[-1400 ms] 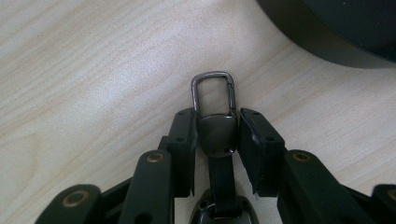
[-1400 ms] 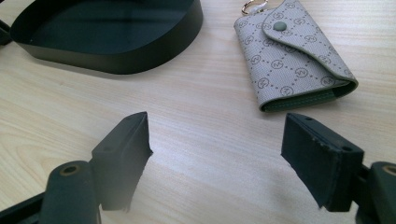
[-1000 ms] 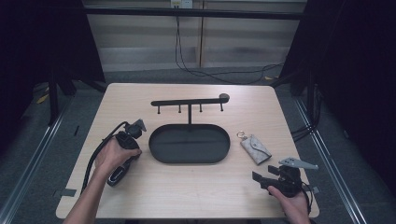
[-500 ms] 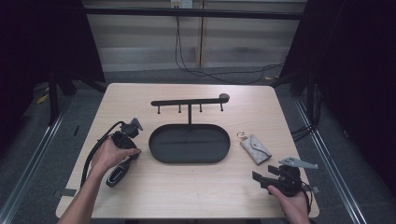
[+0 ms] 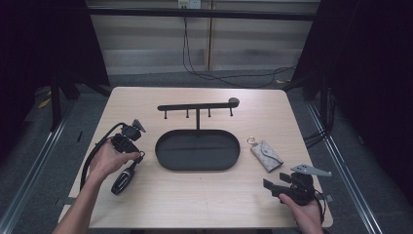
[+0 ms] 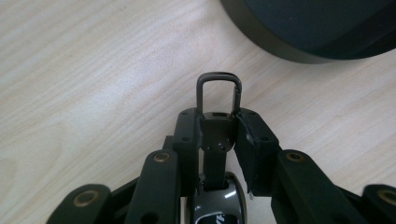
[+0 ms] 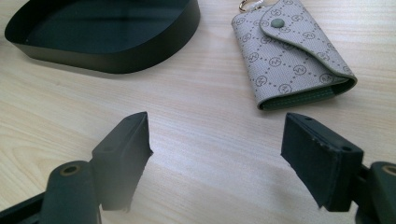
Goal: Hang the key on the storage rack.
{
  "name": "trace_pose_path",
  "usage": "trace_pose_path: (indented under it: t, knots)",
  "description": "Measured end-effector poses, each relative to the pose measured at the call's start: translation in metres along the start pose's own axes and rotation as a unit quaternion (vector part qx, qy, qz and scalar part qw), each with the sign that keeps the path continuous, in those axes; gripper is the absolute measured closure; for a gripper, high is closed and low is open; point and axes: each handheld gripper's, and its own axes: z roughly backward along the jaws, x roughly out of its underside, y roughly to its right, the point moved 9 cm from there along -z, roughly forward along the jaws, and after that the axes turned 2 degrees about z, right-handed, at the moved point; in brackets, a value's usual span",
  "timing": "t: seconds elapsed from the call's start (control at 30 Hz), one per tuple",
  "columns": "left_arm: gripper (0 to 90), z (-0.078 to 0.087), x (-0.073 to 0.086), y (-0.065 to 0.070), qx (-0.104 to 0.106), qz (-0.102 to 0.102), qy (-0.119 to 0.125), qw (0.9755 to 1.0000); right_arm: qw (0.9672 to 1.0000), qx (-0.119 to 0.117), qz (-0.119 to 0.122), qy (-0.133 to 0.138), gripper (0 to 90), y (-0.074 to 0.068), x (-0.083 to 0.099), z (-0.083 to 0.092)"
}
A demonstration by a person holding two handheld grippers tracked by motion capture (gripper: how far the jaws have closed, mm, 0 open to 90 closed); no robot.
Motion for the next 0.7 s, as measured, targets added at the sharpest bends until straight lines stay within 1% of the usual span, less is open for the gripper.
trace_pose_path:
  t: [0.1,0.13,0.17,0.23,0.43,0.5,0.53,0.57,0.63,0.7]
  knots:
    - [70.6,0.009,-0.001,0.0,-0.005,-0.009,0.004,0.9999,1.0,0.001,-0.002,0.0,23.5,0.0,0.0,0.0]
    - [70.6,0.011,-0.002,0.001,-0.005,-0.004,0.007,1.0,1.0,0.001,-0.002,0.001,23.5,0.0,0.0,0.0]
    - [70.6,0.013,-0.002,0.002,0.0,-0.006,0.007,1.0,1.0,0.001,-0.002,0.002,23.5,0.0,0.0,0.0]
    - [70.6,0.017,-0.002,0.002,-0.003,-0.008,0.006,0.9999,1.0,0.002,-0.001,0.002,23.5,0.0,0.0,0.001]
    - [70.6,0.023,-0.002,0.003,0.002,-0.008,0.002,1.0,1.0,0.002,-0.003,0.002,23.5,0.001,0.0,0.001]
    - [70.6,0.025,-0.003,0.002,-0.001,-0.008,0.002,1.0,1.0,0.002,-0.003,0.002,23.5,0.001,0.0,0.001]
    - [70.6,0.027,-0.004,0.001,-0.006,-0.007,0.007,0.9999,1.0,0.002,-0.003,0.002,23.5,0.001,0.0,0.0]
    - [70.6,0.029,-0.003,0.001,-0.007,-0.003,0.007,0.9999,1.0,0.002,-0.003,0.002,23.5,0.001,0.0,0.0]
    - [70.6,0.031,-0.004,0.001,-0.003,-0.005,0.007,1.0,1.0,0.003,-0.003,0.002,23.5,0.001,0.0,0.0]
    - [70.6,0.035,-0.004,0.0,-0.006,-0.006,0.007,0.9999,1.0,0.002,-0.003,0.002,23.5,0.001,0.0,0.001]
